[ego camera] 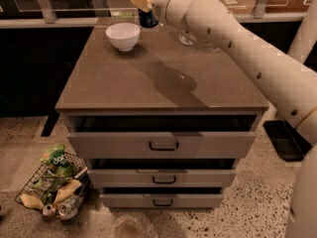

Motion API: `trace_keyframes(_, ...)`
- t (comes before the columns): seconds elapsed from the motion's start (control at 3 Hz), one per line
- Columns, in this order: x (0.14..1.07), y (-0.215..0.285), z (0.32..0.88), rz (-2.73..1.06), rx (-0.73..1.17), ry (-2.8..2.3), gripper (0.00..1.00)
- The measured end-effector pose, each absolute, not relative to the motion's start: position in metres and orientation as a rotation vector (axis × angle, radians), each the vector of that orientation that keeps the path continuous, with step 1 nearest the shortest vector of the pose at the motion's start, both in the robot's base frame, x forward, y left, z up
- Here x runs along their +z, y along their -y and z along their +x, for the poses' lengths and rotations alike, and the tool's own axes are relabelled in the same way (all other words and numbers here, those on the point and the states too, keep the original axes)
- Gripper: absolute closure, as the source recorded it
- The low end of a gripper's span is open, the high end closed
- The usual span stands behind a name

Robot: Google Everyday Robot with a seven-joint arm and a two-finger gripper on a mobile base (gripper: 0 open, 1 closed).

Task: Pick pepsi can from white bowl and place on counter

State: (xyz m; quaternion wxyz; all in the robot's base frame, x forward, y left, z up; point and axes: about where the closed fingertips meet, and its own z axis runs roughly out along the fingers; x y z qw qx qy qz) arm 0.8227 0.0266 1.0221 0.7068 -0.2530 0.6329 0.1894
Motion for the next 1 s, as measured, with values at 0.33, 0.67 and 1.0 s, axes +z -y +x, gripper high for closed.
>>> trace_keyframes(0.33,1.001,-0.013,0.797,-0.539,0.369,-1.433,1.00)
trace_keyframes(0.67,0.975,0.006,0.770,-0.517,0.382,-1.458,1.00)
trace_keyframes(1.0,0.957,0.024,0.751,-0.520,0.410,-1.472,1.00)
